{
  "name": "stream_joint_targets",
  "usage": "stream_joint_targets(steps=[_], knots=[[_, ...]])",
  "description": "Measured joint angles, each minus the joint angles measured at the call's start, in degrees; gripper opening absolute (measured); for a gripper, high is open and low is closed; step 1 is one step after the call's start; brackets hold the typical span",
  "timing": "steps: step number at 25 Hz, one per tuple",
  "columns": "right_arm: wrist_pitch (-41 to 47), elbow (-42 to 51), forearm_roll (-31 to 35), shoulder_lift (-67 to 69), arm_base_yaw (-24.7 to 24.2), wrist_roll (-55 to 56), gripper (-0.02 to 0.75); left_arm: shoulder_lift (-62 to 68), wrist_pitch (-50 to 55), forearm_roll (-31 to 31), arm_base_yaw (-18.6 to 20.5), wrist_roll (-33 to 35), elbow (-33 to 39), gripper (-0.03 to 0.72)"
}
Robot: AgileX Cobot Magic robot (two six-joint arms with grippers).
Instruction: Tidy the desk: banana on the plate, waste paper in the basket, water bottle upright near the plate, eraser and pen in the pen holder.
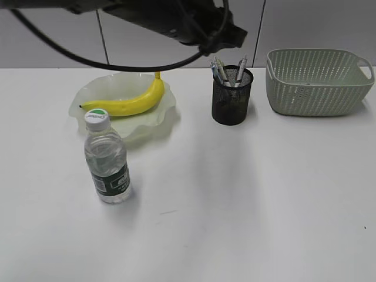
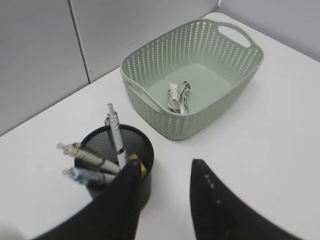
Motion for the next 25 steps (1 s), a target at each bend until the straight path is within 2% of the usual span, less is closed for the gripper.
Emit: stream_joint_targets(steps=[7,10,15,20,25], knots=[[0.0,0.0,0.0,0.0,0.0,0.0,0.295,-30.6,3.4,1.0,0.0,-1.1,29.5,0.23],[0.0,0.0,0.0,0.0,0.0,0.0,0.295,-46.4,10.2,6.0,0.0,-3.6,38.9,0.23],[0.0,0.0,0.0,0.0,0.0,0.0,0.295,-70.3,28.5,17.7,0.0,-15.7,46.5,0.23],[0.0,0.0,0.0,0.0,0.0,0.0,0.292,-89.9,41.2,20.8,0.0,-20.7,50.6,0.23],[0.0,0.0,0.0,0.0,0.0,0.0,0.29,-106.2,44.4,23.5,0.0,-28.4,56.7,0.23]])
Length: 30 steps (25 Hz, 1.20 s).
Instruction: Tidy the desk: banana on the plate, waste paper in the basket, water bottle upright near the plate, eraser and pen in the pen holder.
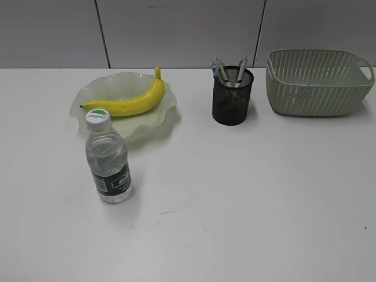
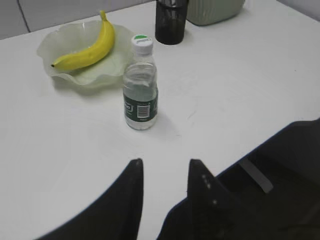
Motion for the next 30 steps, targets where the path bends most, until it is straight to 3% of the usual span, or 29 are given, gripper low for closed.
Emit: stream_joint_targets(steps=[17,19,26,28,30], knots=[[0.1,0.0,-0.5,0.0,-0.6,0.0,0.289,-3.2,-1.0,2.2,1.2,-1.4,3.3,0.23],[0.1,0.0,-0.3,0.0,-2.9,0.0,0.289,-3.2,-1.0,2.1,4.2,-1.4,3.3,0.23],[0.1,0.1,0.5,-0.1,-16.7,0.0,0.289,-4.0,-1.1,2.1,26.9,-1.4,3.3,0.23],[0.1,0.1,0.5,-1.4,-18.8,0.0,0.288,-4.0,-1.1,2.1,29.6,-1.4,3.3,0.23],[0.1,0.1,1.0,-1.8,-19.2,0.0,0.288,-4.0,-1.1,2.1,29.6,-1.4,3.3,0.23]])
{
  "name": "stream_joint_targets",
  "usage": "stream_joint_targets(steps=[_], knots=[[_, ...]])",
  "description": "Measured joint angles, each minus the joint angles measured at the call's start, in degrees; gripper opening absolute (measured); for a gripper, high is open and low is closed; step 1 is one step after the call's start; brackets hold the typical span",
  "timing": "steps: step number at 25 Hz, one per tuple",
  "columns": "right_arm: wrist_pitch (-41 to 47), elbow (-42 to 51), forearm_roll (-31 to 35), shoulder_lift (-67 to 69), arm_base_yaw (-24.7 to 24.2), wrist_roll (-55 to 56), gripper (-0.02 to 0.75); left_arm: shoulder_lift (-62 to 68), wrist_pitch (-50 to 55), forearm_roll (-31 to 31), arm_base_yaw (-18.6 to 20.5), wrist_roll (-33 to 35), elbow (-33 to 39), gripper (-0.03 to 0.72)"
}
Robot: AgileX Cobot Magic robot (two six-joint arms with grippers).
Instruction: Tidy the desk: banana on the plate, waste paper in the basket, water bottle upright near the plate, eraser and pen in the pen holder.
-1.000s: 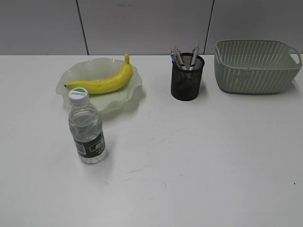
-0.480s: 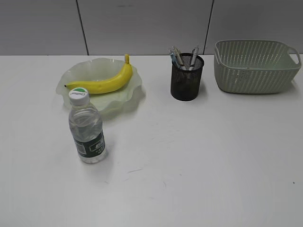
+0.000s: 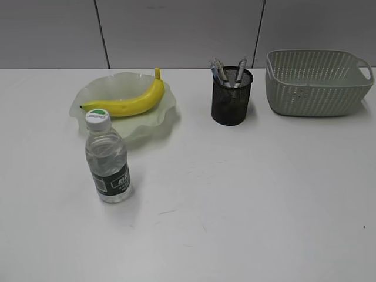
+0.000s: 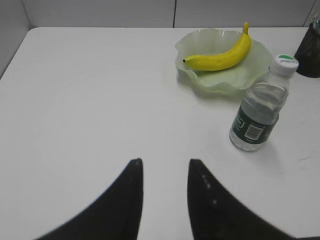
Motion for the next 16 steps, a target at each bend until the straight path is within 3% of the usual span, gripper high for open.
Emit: stream_joint_targets(steps=[16], knots=[[0.0,0.0,0.6,0.0,-0.2,0.0,0.288,0.0,-0.1,0.0,0.0,0.0,0.0,0.229]])
